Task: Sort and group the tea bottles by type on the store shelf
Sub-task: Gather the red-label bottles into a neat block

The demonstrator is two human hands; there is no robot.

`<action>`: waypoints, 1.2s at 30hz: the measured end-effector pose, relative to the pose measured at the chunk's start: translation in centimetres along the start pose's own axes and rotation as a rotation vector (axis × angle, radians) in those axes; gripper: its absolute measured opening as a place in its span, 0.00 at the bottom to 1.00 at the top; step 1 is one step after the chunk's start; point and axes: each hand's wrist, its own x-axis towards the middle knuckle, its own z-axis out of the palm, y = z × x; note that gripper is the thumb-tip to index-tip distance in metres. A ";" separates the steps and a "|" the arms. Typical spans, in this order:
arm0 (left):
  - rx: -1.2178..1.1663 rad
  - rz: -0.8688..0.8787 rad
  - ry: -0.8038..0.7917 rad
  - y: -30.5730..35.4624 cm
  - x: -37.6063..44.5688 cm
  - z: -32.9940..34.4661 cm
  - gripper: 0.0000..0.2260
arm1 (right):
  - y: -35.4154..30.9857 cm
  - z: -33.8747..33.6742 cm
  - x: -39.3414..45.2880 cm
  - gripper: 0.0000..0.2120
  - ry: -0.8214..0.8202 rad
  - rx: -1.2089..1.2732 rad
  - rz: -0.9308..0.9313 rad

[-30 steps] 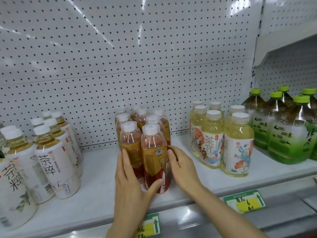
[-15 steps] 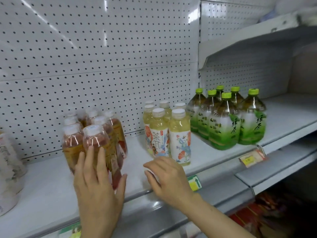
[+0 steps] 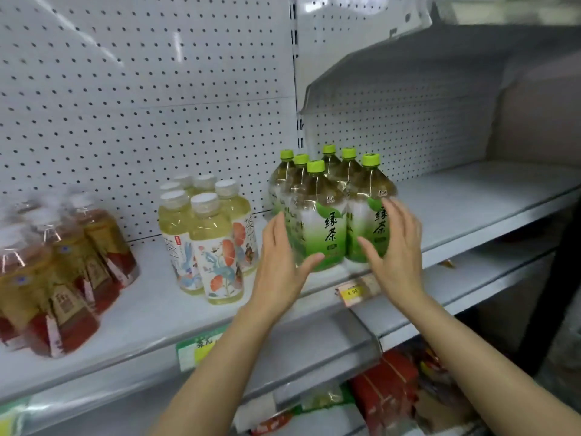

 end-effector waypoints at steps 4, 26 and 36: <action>-0.188 -0.184 -0.040 0.3 4.4 2.1 0.50 | 4.4 -0.8 4.2 0.46 -0.147 0.096 0.121; -0.313 -0.232 0.205 0.7 6.2 1.9 0.34 | 8.9 -1.5 9.2 0.28 -0.432 0.838 0.257; -0.426 -0.400 -0.002 -2.1 14.9 0.2 0.26 | 7.6 1.9 14.9 0.21 -0.673 0.948 0.444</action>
